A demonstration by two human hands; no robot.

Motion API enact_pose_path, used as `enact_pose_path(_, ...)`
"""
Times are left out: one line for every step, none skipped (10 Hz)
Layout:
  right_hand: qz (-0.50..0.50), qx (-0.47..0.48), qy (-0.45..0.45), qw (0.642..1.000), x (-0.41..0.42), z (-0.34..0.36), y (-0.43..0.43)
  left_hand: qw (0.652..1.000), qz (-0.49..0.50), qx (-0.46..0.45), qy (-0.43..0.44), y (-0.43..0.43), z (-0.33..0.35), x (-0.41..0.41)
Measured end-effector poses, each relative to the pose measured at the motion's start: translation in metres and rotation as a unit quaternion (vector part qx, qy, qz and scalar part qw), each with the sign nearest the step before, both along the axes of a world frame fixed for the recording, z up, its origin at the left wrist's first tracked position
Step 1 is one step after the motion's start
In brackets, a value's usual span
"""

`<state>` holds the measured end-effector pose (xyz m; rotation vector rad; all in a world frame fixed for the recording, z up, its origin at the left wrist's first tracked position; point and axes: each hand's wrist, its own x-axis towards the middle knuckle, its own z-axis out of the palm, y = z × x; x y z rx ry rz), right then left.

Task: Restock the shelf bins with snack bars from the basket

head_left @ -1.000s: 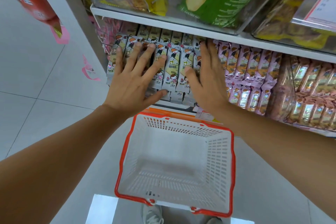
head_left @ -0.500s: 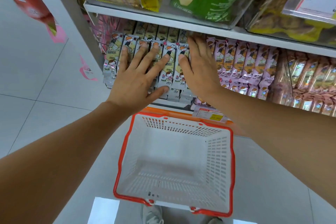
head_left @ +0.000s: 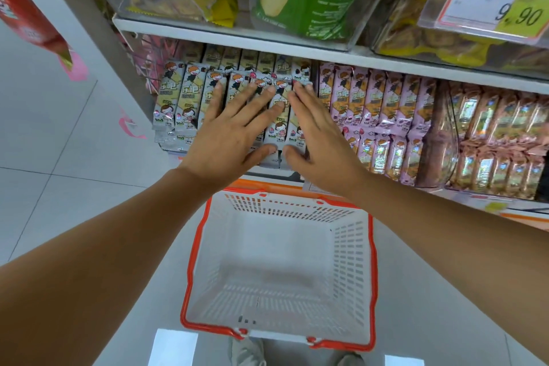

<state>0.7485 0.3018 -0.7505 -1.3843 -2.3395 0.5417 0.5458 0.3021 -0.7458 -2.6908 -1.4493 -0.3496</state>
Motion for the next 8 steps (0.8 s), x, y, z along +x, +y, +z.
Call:
enact_pose_path(0.005,0.008,-0.013,1.0,-0.001,-0.001,0.002,1.0,0.002,-0.004,-0.008,-0.001,-0.001,0.001)
enact_pose_path(0.004,0.012,-0.02,1.0,0.001,-0.001,0.001,1.0,0.001,-0.012,-0.007,-0.002,-0.001,0.002)
enact_pose_path(0.0,0.012,-0.02,1.0,0.002,0.002,0.002,1.0,0.0,-0.02,-0.008,-0.003,0.002,0.002)
enact_pose_path(-0.01,0.015,-0.01,1.0,0.003,0.007,-0.002,1.0,0.009,-0.017,-0.001,-0.008,0.008,0.004)
enact_pose_path(-0.021,0.017,-0.005,1.0,0.009,0.015,-0.011,1.0,0.021,-0.002,-0.011,-0.014,0.02,0.016)
enact_pose_path(-0.041,0.021,0.015,0.999,0.02,0.023,-0.02,0.999,0.023,0.015,-0.026,-0.013,0.034,0.041)
enact_pose_path(-0.069,0.044,0.035,0.996,0.044,0.034,-0.032,0.999,0.031,0.021,-0.031,-0.014,0.046,0.068)
enact_pose_path(-0.077,0.068,0.044,0.994,0.081,0.036,-0.048,0.999,0.037,0.01,-0.019,-0.021,0.051,0.099)
